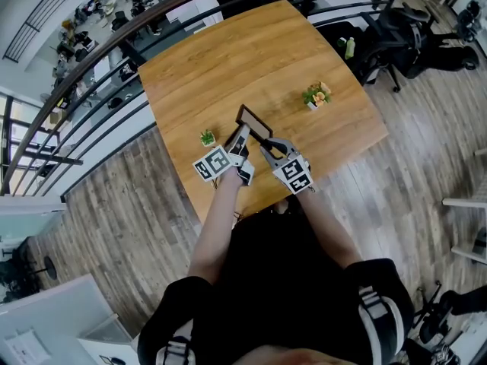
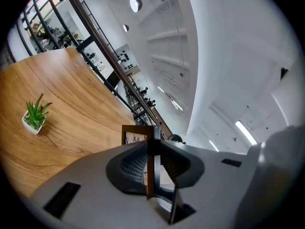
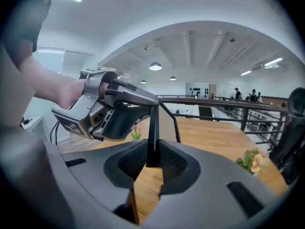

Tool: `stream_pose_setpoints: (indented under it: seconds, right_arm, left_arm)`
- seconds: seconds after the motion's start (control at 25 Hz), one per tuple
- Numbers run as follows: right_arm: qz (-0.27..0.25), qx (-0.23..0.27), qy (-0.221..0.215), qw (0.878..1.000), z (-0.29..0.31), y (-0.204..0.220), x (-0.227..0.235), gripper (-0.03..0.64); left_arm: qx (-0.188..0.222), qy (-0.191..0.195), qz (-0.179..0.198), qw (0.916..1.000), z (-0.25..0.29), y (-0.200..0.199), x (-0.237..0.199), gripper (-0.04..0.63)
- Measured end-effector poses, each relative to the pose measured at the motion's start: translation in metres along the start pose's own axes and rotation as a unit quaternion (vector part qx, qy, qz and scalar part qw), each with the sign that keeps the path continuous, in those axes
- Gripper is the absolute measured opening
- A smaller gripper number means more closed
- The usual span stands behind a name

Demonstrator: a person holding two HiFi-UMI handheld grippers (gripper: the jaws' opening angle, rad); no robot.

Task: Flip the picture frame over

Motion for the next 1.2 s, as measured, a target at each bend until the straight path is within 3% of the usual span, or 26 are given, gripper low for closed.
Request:
stream_pose_setpoints:
  seconds: [0.4,0.68,0.84,1.04,1.2]
  right_arm:
    - [0.03,0.012,-0.028,0.999,0.004,0.006,0.0,0.08]
    - [0.089,0.035,-0.039,0.995,0.0,0.006,0.003,0.08]
    - [0.115,0.046,-0.067,0.99,-0.002,0.008,0.009,0.081]
    - [0.175,0.076,-0.093,0.977,-0.011,0.007,0.021,0.08]
    - [0.24,0.114,-0.127,0.956,-0.016,0.005,0.027,0.081]
  left_arm:
    - [0.014,0.018,0.004,0.9997,-0.007,-0.002,-0.006,0.087]
    - [0.025,0.024,0.007,0.9994,-0.013,-0.003,-0.007,0.087]
    - [0.029,0.013,0.011,0.9994,-0.018,-0.002,-0.012,0.138]
    - [0.021,0.003,0.018,0.9996,-0.024,-0.003,-0.019,0.172]
    - [0.005,0.009,0.026,0.9996,-0.027,-0.002,-0.023,0.183]
Point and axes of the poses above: the fingertips, and each gripper's own axes: z forward along the fingers, x to its right, y out of its underside, the point moved 9 cm from there along -z, backward along the fingers, and after that the axes turned 5 degrees about z, right-handed, at the moved point
